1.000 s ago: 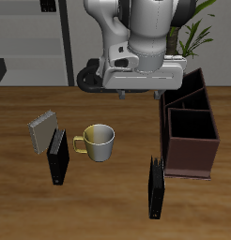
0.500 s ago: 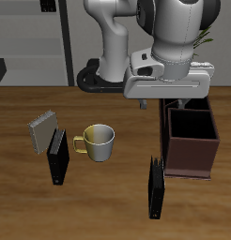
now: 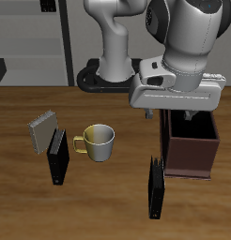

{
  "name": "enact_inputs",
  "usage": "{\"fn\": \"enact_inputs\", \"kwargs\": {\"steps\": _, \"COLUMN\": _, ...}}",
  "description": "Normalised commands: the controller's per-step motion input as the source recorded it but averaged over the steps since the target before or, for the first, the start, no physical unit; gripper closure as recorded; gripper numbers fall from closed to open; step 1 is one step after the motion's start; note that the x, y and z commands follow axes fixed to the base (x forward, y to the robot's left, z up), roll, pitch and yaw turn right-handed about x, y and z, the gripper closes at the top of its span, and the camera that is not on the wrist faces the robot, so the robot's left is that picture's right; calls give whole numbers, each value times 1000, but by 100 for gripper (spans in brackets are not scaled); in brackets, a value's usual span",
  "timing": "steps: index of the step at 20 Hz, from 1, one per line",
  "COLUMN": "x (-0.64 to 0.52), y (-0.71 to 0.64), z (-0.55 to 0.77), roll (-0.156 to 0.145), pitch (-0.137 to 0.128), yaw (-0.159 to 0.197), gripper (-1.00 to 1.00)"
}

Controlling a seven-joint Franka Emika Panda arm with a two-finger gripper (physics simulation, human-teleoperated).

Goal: Place the left black book into the left desk caddy's left compartment

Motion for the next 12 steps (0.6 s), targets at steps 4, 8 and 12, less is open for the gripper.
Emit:
{"fn": "enact_inputs", "kwargs": {"steps": 4, "x": 153, "y": -425, "z": -177, "roll": -82, "pitch": -5, "yaw": -48, "gripper": -100}}
{"fn": "enact_inputs", "kwargs": {"steps": 8, "x": 85, "y": -123, "z": -324, "roll": -16, "pitch": 2, "yaw": -2, "gripper": -100}}
{"fn": "enact_inputs", "kwargs": {"steps": 12, "x": 29, "y": -21, "z": -284, "roll": 8, "pitch": -52, "yaw": 1, "gripper": -100}}
